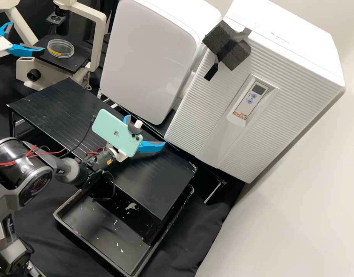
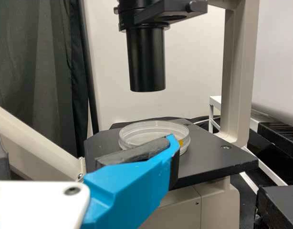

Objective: Place the petri dish on the bench

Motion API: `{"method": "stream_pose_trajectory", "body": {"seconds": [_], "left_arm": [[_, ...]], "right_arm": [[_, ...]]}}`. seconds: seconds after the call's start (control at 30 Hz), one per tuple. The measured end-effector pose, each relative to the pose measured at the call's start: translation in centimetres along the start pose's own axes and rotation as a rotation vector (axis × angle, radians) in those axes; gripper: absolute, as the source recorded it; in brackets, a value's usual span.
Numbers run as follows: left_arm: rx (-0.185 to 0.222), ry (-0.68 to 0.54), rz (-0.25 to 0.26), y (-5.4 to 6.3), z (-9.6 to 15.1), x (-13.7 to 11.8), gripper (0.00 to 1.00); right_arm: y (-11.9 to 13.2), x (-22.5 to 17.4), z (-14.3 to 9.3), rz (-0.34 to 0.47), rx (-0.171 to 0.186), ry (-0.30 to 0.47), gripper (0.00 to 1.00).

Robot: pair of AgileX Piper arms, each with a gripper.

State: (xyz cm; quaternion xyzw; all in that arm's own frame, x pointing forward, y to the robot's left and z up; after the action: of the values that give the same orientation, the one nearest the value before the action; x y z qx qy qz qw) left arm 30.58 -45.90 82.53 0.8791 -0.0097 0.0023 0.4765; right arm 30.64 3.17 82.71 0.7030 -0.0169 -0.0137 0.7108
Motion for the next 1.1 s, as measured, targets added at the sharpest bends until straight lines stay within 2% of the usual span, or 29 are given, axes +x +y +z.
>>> {"method": "stream_pose_trajectory", "body": {"seconds": [0.4,0.6,0.7,0.83,1.0,1.1], "left_arm": [[-0.003,-0.016,0.001,0.0,0.6,0.1,1.0],[0.004,-0.074,0.024,0.6,2.1,1.7,1.0],[0.009,-0.086,0.022,0.5,2.4,2.4,1.0],[0.011,-0.089,-0.01,0.0,2.7,3.6,1.0],[0.007,-0.069,-0.073,-1.6,2.5,5.3,1.0],[-0.012,-0.041,-0.09,-2.1,2.2,6.0,1.0]], "right_arm": [[0.0,0.0,0.0,0.0,0.0,0.0,1.0],[0.0,0.0,0.0,0.0,0.0,0.0,1.0],[0.0,0.0,0.0,0.0,0.0,0.0,1.0],[0.0,0.0,0.0,0.0,0.0,0.0,1.0],[0.0,0.0,0.0,0.0,0.0,0.0,1.0],[0.0,0.0,0.0,0.0,0.0,0.0,1.0]]}}
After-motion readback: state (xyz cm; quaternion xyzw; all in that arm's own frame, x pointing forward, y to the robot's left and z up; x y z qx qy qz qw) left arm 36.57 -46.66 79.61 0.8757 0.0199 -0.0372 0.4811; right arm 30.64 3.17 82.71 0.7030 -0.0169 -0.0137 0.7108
